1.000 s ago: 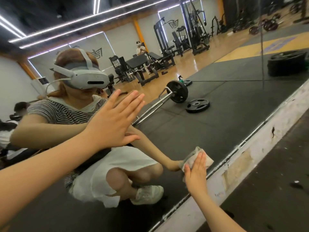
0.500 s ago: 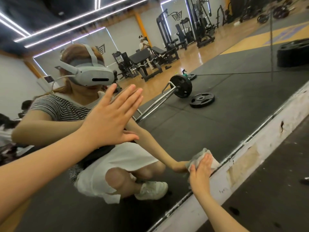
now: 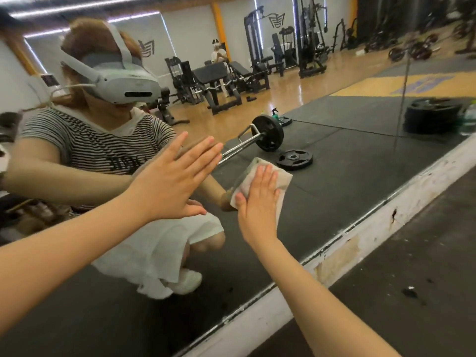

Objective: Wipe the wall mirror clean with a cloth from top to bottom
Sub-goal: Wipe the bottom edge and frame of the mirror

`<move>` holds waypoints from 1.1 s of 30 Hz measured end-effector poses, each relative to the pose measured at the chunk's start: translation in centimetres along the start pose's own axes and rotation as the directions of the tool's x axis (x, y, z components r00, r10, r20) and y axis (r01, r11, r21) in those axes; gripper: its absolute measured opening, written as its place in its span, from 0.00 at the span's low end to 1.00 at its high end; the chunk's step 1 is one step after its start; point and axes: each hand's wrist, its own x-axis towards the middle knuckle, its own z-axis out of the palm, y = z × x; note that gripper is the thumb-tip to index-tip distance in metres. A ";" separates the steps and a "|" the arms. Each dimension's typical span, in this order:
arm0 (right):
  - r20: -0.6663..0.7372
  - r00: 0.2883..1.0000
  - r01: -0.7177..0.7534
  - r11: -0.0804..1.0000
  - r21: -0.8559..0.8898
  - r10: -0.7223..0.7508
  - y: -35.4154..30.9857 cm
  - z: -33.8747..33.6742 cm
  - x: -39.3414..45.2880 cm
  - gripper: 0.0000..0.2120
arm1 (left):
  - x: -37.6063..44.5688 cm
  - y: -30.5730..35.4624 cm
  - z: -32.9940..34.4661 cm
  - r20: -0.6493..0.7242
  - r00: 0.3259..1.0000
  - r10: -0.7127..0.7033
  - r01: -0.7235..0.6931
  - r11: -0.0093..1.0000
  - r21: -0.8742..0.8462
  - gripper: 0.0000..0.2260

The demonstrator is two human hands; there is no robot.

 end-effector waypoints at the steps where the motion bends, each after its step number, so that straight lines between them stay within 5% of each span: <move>1: 0.010 1.000 0.020 1.000 -0.009 -0.020 0.1 -0.1 -0.1 0.33 | -0.1 0.0 -0.1 -0.005 1.000 -0.009 0.009 1.000 0.005 0.48; 9: 0.006 0.986 0.166 0.986 -0.021 -0.166 3.2 -0.7 0.1 0.38 | 0.4 0.2 -0.3 -0.027 0.997 -0.078 0.075 0.994 -0.079 0.52; 19: -0.106 0.988 0.116 0.993 0.012 -0.114 1.2 0.0 1.4 0.34 | 2.8 4.7 -1.2 0.033 0.883 -0.468 0.459 0.847 -0.268 0.49; 22: -0.238 0.935 0.251 0.965 -0.072 -0.261 -0.8 -1.9 4.6 0.32 | 3.4 5.7 -1.2 0.050 0.821 -0.569 0.548 0.761 -0.348 0.50; 26: -0.188 0.847 0.461 0.863 -0.206 -0.498 0.4 -5.0 7.5 0.32 | 4.0 6.5 -1.4 0.105 0.789 -0.605 0.590 0.701 -0.401 0.51; 33: -0.252 0.714 0.585 0.754 -0.297 -0.653 3.8 -3.8 9.0 0.29 | 5.5 7.7 0.0 0.083 0.735 -0.673 0.673 0.708 -0.213 0.44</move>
